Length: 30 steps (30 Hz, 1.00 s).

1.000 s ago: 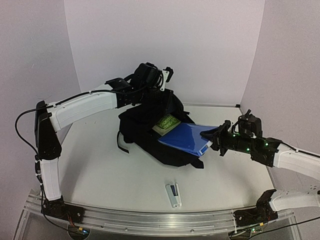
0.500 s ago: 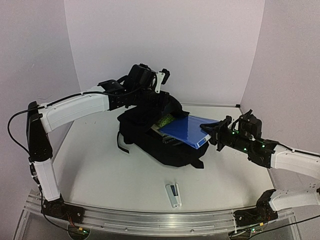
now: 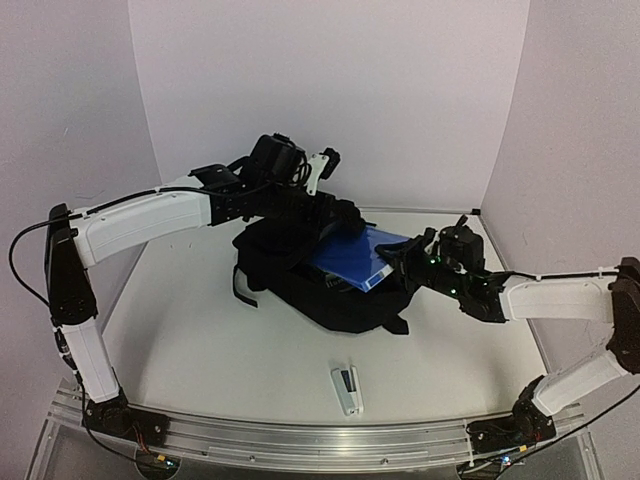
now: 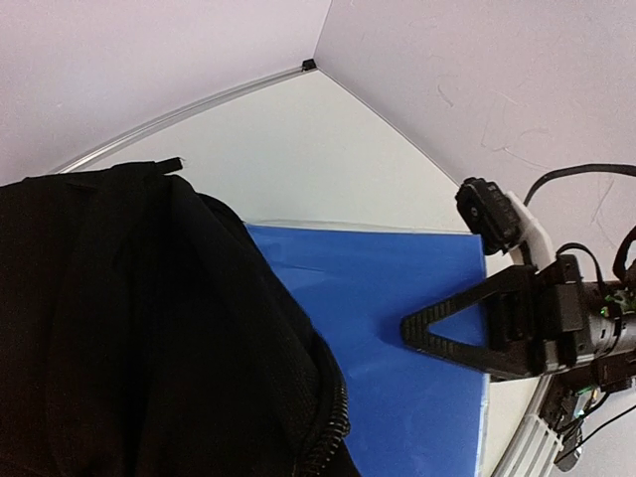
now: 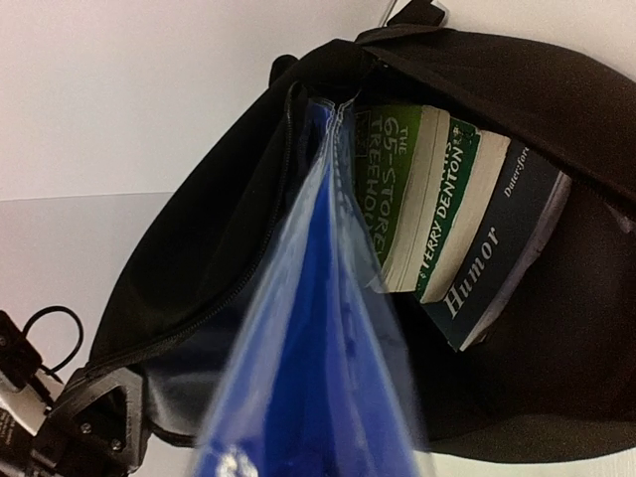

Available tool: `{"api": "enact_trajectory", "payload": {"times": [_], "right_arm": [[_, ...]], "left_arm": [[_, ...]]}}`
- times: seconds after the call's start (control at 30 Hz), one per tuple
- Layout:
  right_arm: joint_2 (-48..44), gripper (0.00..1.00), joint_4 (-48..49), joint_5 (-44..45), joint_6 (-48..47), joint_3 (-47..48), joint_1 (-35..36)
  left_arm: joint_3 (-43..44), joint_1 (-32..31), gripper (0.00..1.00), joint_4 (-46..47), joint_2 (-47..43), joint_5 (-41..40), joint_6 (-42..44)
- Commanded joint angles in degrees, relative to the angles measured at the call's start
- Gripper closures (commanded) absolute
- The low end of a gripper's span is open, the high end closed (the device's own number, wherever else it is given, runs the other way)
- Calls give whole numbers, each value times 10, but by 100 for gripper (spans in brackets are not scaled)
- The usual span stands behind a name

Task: Pack the student bag
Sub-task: Place the files in the student bag.

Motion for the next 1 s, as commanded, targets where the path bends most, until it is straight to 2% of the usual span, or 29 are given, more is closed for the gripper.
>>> {"api": "enact_trajectory", "payload": {"times": [0.0, 0.13, 0.33, 0.43, 0.57, 0.67, 0.9, 0.97], "right_arm": [[68, 100, 52, 31, -27, 65, 13], [133, 100, 85, 28, -12, 94, 35], [206, 100, 120, 112, -8, 116, 54], [256, 100, 138, 122, -24, 158, 54], [312, 95, 144, 127, -53, 212, 54], [325, 83, 144, 144, -77, 231, 54], [288, 36, 102, 155, -109, 210, 55], [271, 30, 81, 153, -111, 193, 54]], "left_arm": [[3, -5, 100, 58, -54, 38, -8], [0, -3, 100, 60, -56, 33, -7], [-12, 0, 100, 61, -65, 43, -11], [-21, 1, 100, 60, -73, 44, -19], [-33, 1, 100, 59, -78, 43, -30], [-41, 2, 100, 61, -80, 38, -36], [-56, 8, 100, 64, -89, 29, -45], [-60, 10, 100, 65, -93, 27, -46]]}}
